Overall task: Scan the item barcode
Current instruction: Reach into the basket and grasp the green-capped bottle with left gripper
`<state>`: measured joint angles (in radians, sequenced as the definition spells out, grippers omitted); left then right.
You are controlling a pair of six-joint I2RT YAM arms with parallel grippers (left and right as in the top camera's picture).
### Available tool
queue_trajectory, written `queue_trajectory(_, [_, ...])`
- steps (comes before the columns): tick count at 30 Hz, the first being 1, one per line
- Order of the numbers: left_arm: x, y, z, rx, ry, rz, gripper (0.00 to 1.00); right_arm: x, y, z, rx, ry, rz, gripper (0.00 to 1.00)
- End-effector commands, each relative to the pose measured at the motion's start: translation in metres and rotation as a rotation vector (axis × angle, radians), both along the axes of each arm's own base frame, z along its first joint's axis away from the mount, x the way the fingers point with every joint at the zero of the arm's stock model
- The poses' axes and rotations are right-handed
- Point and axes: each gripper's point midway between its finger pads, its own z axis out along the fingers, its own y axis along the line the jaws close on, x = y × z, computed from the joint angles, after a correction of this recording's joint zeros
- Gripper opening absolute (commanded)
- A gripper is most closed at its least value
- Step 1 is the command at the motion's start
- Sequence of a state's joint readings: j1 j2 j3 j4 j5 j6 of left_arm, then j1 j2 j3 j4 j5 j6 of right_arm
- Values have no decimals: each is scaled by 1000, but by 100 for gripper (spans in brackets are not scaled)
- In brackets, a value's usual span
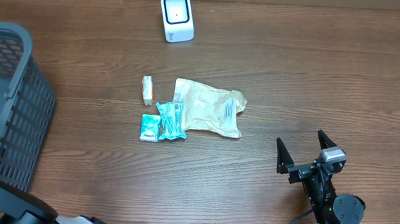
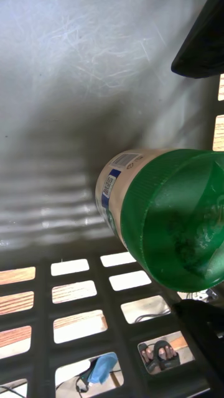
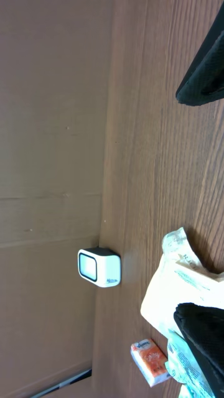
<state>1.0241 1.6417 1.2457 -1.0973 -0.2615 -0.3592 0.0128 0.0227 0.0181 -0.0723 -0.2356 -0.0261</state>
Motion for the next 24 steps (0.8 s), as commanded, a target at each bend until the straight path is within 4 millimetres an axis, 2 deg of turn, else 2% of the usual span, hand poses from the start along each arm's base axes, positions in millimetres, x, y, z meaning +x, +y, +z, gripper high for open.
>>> queue_trajectory(1, [-4, -3, -6, -12, 2, 15, 100, 1, -3, -3, 3, 4, -13, 100])
queue_trajectory(7, [-2, -8, -18, -34, -20, 12, 100, 1, -3, -3, 3, 4, -13, 100])
queue_trajectory(15, [1, -4, -18, -14, -33, 10, 96, 1, -3, -3, 3, 4, -13, 100])
queue_trajectory(19, [8, -1, -19, -6, -68, 7, 85, 1, -3, -3, 3, 4, -13, 100])
queue_trajectory(24, [13, 4, -18, 13, -92, 5, 67, 1, -3, -3, 3, 4, -13, 100])
